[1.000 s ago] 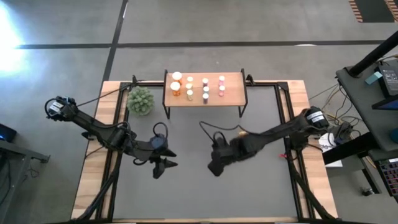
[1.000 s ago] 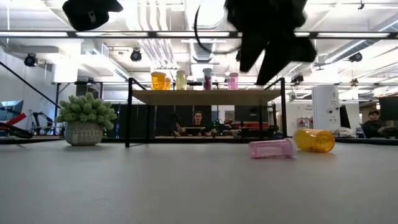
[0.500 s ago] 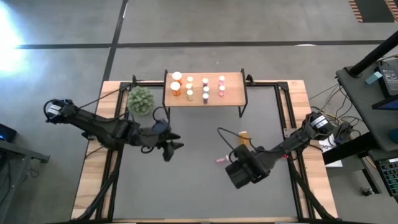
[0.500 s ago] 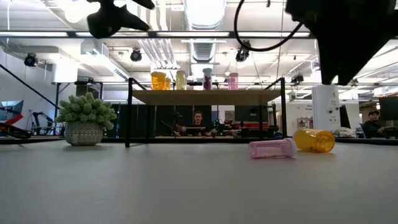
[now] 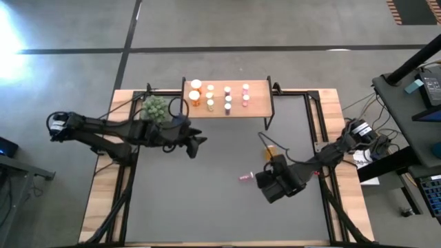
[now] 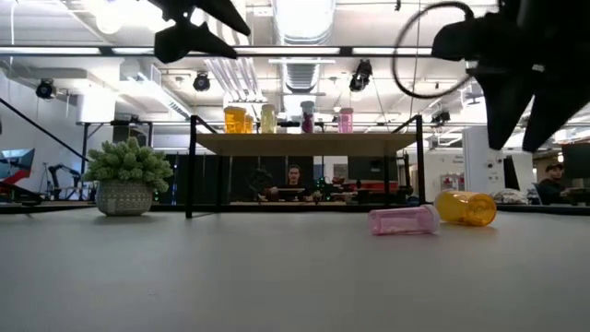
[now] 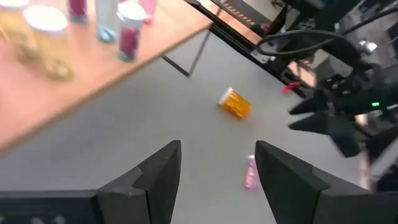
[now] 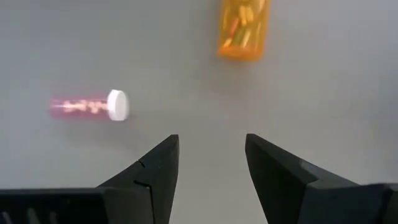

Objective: Pick and place medicine bottles onto shelf by color
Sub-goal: Put the pink pill bottle on the shelf aligned with the other pink pill bottles

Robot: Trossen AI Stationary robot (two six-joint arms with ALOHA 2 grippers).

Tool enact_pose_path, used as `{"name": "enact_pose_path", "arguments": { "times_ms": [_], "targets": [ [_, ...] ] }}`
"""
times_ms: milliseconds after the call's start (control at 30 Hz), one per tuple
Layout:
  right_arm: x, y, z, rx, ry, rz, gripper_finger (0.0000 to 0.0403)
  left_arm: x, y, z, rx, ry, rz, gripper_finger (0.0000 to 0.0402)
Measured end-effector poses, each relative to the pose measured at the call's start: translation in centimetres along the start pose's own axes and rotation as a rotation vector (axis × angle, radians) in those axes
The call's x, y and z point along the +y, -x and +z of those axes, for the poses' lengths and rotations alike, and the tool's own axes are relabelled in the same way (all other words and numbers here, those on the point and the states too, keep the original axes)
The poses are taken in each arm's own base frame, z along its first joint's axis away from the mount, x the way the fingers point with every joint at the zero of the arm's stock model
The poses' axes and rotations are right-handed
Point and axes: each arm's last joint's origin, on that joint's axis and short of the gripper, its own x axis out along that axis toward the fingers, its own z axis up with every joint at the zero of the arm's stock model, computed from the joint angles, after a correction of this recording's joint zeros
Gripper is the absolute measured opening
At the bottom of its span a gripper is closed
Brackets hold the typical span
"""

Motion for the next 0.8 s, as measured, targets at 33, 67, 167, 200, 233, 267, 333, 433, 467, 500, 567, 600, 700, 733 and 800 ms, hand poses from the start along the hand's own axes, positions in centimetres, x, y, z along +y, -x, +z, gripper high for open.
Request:
{"name": "enact_pose_path", "arguments": {
  "times_ms": [33, 67, 167, 200, 233, 267, 333, 433, 467, 500, 567, 600, 700, 733, 800],
  "targets": [
    [0.0, -0.2, -0.1, 0.008, -0.048, 0.024, 0.0176, 0.2, -0.1, 0.2, -0.004, -0.028, 0.009, 0.019],
    [0.0, -0.4, -0.2, 0.018, -0.098, 0.048, 0.0176, 0.4, -0.2, 0.3, -0.008, -0.061, 0.017, 0.019],
    [0.5, -1.1, -0.6, 0.058, -0.254, 0.139, 0.0176, 1.0, -0.4, 0.8, 0.0, -0.171, 0.017, 0.019],
    [0.9, -1.3, -0.7, 0.077, -0.312, 0.176, 0.0176, 1.1, -0.5, 0.9, 0.011, -0.212, 0.0, 0.019],
    [1.3, -1.6, -0.9, 0.093, -0.363, 0.206, 0.0176, 1.3, -0.5, 1.1, 0.026, -0.249, -0.026, 0.019],
    [1.7, -1.8, -1.1, 0.107, -0.415, 0.228, 0.0176, 1.5, -0.5, 1.3, 0.039, -0.283, -0.055, 0.019],
    [2.5, -2.4, -1.4, 0.125, -0.516, 0.249, 0.0176, 1.8, -0.6, 1.8, 0.061, -0.346, -0.111, 0.019],
    [4.4, -3.1, -2.0, 0.156, -0.598, 0.246, 0.0176, 2.4, -0.7, 2.1, 0.106, -0.405, -0.2, 0.019],
    [5.0, -3.2, -2.1, 0.183, -0.603, 0.232, 0.0176, 2.6, -0.8, 2.2, 0.118, -0.422, -0.223, 0.019],
    [5.7, -3.4, -2.2, 0.216, -0.607, 0.212, 0.0176, 2.8, -0.8, 2.2, 0.126, -0.443, -0.241, 0.019],
    [6.9, -3.8, -2.3, 0.268, -0.625, 0.178, 0.0176, 3.2, -0.8, 2.3, 0.144, -0.479, -0.247, 0.019],
    [7.4, -4.0, -2.3, 0.274, -0.637, 0.17, 0.0176, 3.3, -0.9, 2.2, 0.148, -0.498, -0.247, 0.019],
    [8.7, -4.3, -1.5, 0.27, -0.669, 0.152, 0.0176, 3.7, -0.8, 1.9, 0.192, -0.556, -0.233, 0.019],
    [9.0, -4.2, -1.1, 0.262, -0.677, 0.141, 0.0176, 3.8, -0.8, 1.8, 0.204, -0.573, -0.231, 0.019],
    [9.3, -3.9, -0.2, 0.24, -0.688, 0.104, 0.0176, 3.9, -0.8, 1.5, 0.234, -0.582, -0.224, 0.019]
  ]
}}
